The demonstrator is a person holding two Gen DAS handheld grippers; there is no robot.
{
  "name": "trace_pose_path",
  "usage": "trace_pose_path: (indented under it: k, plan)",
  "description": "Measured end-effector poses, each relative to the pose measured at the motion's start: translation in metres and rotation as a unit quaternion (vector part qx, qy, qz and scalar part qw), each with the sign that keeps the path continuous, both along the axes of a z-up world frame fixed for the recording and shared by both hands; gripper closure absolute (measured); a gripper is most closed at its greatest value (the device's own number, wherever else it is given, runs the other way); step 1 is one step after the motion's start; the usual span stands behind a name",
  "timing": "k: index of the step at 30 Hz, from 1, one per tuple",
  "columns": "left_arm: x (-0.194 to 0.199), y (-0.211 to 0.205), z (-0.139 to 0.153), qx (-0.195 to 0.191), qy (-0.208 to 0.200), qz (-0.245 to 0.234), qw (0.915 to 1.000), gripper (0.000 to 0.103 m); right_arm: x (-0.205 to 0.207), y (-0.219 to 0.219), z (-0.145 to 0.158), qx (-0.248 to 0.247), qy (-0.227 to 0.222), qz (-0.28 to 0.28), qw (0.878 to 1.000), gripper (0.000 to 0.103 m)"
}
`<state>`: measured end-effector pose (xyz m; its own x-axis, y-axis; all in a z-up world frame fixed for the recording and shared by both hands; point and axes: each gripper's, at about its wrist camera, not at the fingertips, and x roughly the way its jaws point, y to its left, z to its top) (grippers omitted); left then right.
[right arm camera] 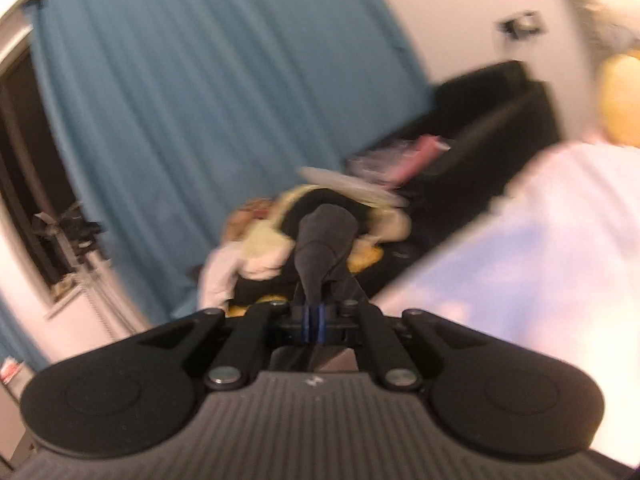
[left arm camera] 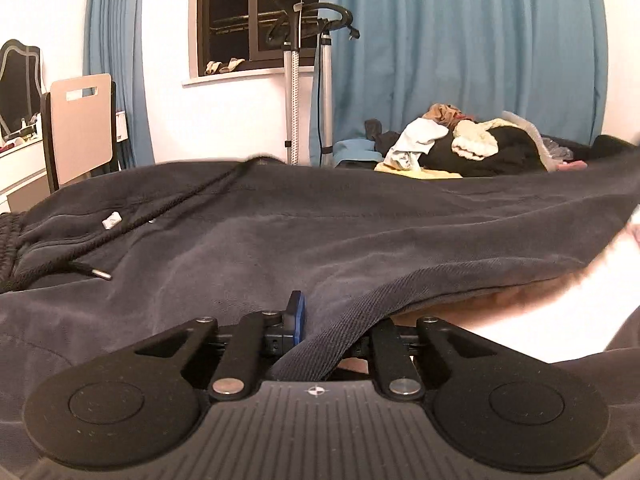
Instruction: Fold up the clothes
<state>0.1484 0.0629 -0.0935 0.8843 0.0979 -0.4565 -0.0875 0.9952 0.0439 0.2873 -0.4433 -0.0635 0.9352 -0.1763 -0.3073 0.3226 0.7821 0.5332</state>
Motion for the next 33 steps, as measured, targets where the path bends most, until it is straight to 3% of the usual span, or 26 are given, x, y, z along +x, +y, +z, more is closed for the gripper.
trace_pose_path:
  k: [3,7,9,13,15,19,21,23,28,32,33]
  plan:
    - [-0.007,0.005,0.004,-0.006,0.014,0.002,0.9999,0.088,-0.054,-0.015,-0.04,0.066,0.035,-0.039,0.996,0.098]
    - [-0.015,0.005,0.005,0.0,0.038,0.008,0.9993,0.088,-0.091,-0.026,-0.093,0.101,0.111,-0.047,0.988,0.098]
    - [-0.019,0.002,0.003,0.004,0.04,0.013,0.9991,0.087,-0.098,-0.035,-0.1,0.129,0.099,-0.037,0.986,0.096]
    - [-0.022,-0.004,0.0,0.012,0.043,0.01,0.999,0.079,-0.109,-0.031,-0.096,0.115,0.085,-0.022,0.989,0.087]
    - [-0.023,-0.005,-0.001,0.0,0.044,0.001,0.999,0.066,-0.116,-0.028,-0.097,0.112,0.084,-0.012,0.99,0.078]
    - [-0.031,-0.007,0.0,-0.016,0.037,-0.012,0.9991,0.044,-0.127,-0.026,-0.086,0.126,0.081,-0.008,0.989,0.074]
    - [-0.038,-0.013,0.003,-0.011,0.033,-0.023,0.9991,0.025,-0.136,-0.021,-0.073,0.122,0.075,-0.002,0.99,0.062]
    - [-0.046,-0.017,0.008,-0.01,0.03,-0.031,0.999,0.017,-0.144,-0.016,-0.063,0.101,0.076,0.02,0.992,0.057]
    - [-0.071,-0.017,0.027,-0.03,0.016,-0.042,0.9985,0.013,-0.161,-0.001,-0.037,0.057,0.066,0.097,0.991,0.039]
    - [-0.112,0.012,0.062,-0.077,-0.043,-0.016,0.996,0.012,-0.191,-0.004,-0.015,0.052,0.034,0.148,0.987,0.015]
    - [-0.123,0.022,0.073,-0.084,-0.06,-0.003,0.9947,0.01,-0.2,-0.01,-0.011,0.055,0.028,0.156,0.986,0.013]
